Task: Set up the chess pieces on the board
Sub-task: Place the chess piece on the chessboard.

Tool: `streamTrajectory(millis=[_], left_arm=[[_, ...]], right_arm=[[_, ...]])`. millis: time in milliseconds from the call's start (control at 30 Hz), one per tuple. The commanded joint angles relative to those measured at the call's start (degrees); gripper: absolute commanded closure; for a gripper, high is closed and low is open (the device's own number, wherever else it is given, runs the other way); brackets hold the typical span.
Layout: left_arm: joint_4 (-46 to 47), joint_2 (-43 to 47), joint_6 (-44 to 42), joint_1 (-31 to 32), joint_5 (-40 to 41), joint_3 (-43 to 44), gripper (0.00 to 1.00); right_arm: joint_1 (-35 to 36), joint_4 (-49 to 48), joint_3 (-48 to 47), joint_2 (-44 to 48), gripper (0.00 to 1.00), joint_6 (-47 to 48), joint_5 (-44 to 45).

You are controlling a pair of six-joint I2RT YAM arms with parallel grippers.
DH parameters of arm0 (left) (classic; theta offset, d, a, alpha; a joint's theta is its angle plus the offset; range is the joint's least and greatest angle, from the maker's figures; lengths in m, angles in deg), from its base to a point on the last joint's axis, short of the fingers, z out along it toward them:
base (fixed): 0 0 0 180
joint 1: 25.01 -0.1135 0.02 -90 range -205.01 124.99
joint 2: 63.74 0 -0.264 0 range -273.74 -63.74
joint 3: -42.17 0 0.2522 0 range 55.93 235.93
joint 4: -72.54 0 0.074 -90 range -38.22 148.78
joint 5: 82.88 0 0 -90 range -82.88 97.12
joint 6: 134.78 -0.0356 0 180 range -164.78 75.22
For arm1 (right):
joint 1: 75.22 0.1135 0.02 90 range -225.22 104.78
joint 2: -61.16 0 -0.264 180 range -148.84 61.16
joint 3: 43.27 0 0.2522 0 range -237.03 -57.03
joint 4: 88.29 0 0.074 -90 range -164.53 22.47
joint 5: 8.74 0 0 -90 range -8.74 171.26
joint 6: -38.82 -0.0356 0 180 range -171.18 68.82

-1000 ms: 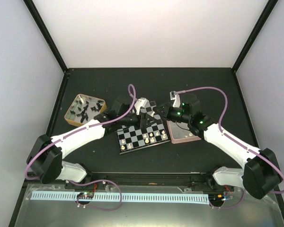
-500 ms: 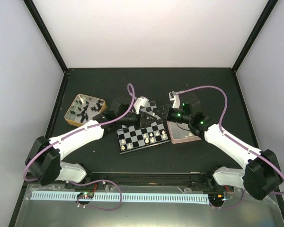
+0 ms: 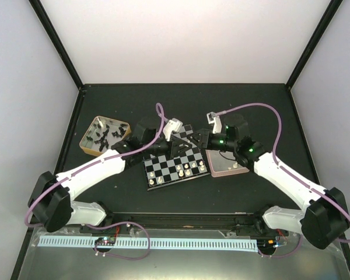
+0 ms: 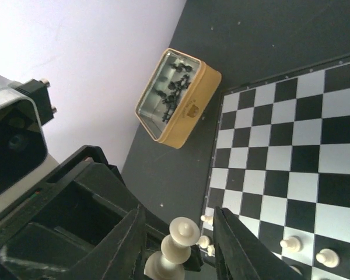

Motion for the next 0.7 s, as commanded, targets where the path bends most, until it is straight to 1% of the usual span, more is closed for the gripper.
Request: streamTrajectory(millis=[0,67,167,300,367,400,467,500,567,667], left_arm=[[-1.36,4.47,-6.62,-0.17,-0.54,0.68,0.99],[-2.78,5.95,-9.09,-0.21,-0.61,0.65,0.98],[-3.84,7.8,-12.69,-0.18,-2.87,0.41,0.98],[-3.82,9.69,-15.3,-0.22,-7.27,0.02,0.98],[-4.32,10.23,-16.73,-0.15,-9.39,0.18,0.98],[-4.59,10.6,-17.3,-0.16,-10.05,0.18,0.98],[-5.4,11.35,-18.78,-0.09,-11.42,0.18,0.98],[-6.03,11.66,-19.57,-0.11,-12.0,0.23,0.98],[-7.3,12.18,-20.94,-0.12,-12.73,0.3,0.98],[-9.21,12.86,-22.75,-0.02,-13.64,0.27,0.98]], right_arm=[[0.21,6.55,-4.79,2.36,0.63,6.6,-3.67],[0.19,9.86,-6.44,2.47,0.62,9.47,-6.61],[0.25,13.12,-8.01,2.45,0.62,11.76,-12.64],[0.16,13.73,-9.33,2.51,0.63,11.88,-17.95],[0.15,13.3,-9.63,2.9,0.66,11.48,-19.77],[0.12,13.13,-9.73,3.03,0.69,11.36,-20.7],[0.18,13.25,-9.92,3.67,0.74,11.29,-21.54],[0.19,13.36,-9.97,4.06,0.75,11.34,-21.73],[0.19,13.53,-10.08,4.76,0.76,11.55,-21.98],[0.17,14.09,-10.35,5.28,0.72,11.9,-21.99]])
